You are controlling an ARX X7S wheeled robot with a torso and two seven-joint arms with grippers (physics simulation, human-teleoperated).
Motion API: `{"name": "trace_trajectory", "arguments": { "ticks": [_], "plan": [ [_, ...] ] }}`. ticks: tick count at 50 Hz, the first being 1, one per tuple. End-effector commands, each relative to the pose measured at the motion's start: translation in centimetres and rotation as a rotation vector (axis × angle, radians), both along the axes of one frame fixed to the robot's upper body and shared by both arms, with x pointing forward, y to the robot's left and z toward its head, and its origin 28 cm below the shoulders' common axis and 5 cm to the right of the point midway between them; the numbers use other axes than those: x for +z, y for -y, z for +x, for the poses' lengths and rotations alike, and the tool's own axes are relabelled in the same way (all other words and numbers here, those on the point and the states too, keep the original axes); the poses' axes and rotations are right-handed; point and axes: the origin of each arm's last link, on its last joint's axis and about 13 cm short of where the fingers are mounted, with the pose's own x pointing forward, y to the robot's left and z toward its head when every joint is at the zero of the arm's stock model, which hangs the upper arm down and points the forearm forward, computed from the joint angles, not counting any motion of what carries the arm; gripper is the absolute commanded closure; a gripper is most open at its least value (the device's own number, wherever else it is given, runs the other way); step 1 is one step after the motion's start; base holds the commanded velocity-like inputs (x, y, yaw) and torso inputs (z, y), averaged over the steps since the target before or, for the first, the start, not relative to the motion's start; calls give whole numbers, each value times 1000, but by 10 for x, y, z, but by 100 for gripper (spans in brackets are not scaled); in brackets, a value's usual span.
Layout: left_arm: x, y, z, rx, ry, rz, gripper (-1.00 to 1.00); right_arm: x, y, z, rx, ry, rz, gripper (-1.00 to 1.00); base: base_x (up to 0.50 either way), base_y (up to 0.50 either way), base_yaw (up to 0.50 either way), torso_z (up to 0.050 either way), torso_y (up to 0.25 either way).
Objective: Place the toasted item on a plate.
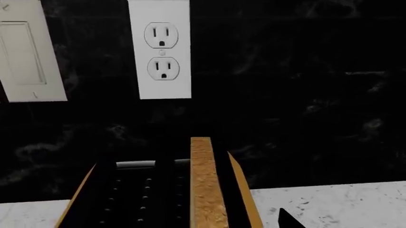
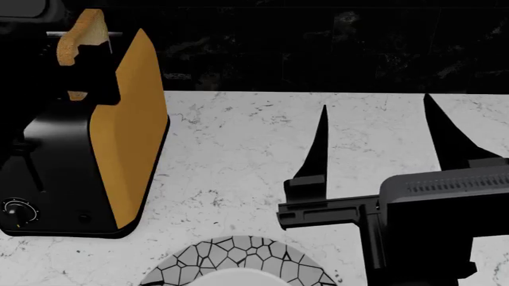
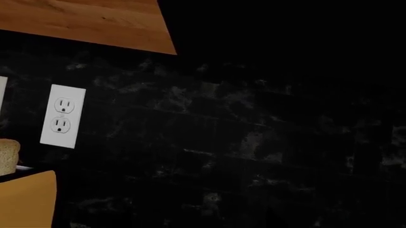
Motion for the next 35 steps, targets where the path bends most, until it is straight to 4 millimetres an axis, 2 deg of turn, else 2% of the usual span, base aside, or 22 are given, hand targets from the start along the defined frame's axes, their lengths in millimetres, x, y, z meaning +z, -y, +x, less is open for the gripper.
{"name": "trace_trajectory", "arguments": {
  "ticks": [1,18,19,35],
  "plan": [
    [-6,-3,11,15,-18,-7,-100,0,0,0,-1,-2,-1,-100,0,0,0,0,0],
    [-10,-3,10,-1,-40,-2,-100,-4,1,-2,-7,-6,3,-100,0,0,0,0,0],
    [-10,-3,10,-2,-37,0,100,-4,1,-2,-9,-7,2,-100,0,0,0,0,0],
    [3,1,6,-35,6,5,100,-3,1,-4,-8,-4,4,-100,0,0,0,0,1]
  ]
}}
